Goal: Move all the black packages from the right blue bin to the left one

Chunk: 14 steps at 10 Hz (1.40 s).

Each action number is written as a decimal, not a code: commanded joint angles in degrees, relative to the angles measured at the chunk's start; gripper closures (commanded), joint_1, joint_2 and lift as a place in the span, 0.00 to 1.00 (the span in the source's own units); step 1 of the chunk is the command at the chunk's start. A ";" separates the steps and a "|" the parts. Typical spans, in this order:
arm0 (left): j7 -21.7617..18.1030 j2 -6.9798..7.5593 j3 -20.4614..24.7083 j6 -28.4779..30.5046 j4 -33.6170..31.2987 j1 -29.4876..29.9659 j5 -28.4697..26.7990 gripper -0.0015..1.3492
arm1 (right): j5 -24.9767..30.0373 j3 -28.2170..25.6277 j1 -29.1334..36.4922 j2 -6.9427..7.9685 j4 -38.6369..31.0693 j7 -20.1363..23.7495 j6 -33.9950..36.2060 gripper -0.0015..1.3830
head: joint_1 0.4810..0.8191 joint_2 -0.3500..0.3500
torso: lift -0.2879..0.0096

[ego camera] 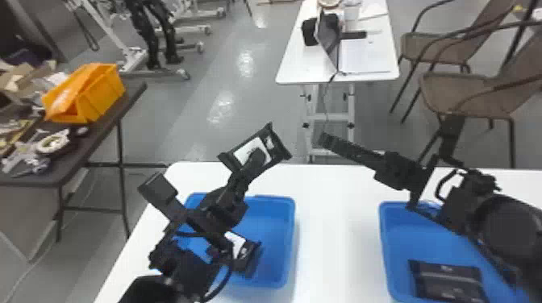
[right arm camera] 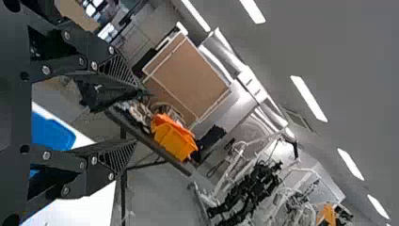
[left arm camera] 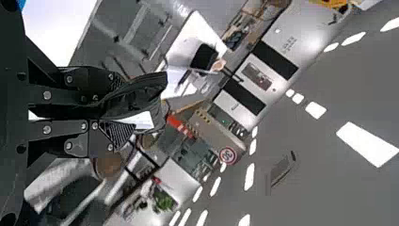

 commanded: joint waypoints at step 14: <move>-25.04 -9.52 15.54 6.65 -0.66 1.62 -51.90 0.28 | 50.39 -24.62 28.99 5.35 -35.10 -7.38 5.21 0.12 | 0.63 0.62 | 0.82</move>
